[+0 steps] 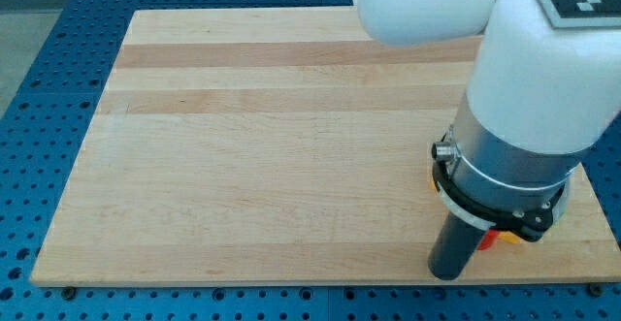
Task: Move your hand to the bottom center of the board
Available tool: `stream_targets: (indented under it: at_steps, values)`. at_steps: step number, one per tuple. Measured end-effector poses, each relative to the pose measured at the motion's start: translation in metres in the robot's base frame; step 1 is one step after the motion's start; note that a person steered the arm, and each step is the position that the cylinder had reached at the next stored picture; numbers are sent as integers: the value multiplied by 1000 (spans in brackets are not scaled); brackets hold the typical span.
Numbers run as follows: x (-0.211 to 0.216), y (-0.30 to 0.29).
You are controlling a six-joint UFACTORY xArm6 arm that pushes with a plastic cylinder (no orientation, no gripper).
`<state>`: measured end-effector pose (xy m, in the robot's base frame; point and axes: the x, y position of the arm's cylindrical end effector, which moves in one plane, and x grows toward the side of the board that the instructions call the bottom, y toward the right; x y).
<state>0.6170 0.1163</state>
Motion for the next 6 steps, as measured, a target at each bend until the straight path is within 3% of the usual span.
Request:
stream_targets:
  at_steps: [1,3,6]
  values:
    - [0,0]
    - [-19,-76]
    - [-19,-89]
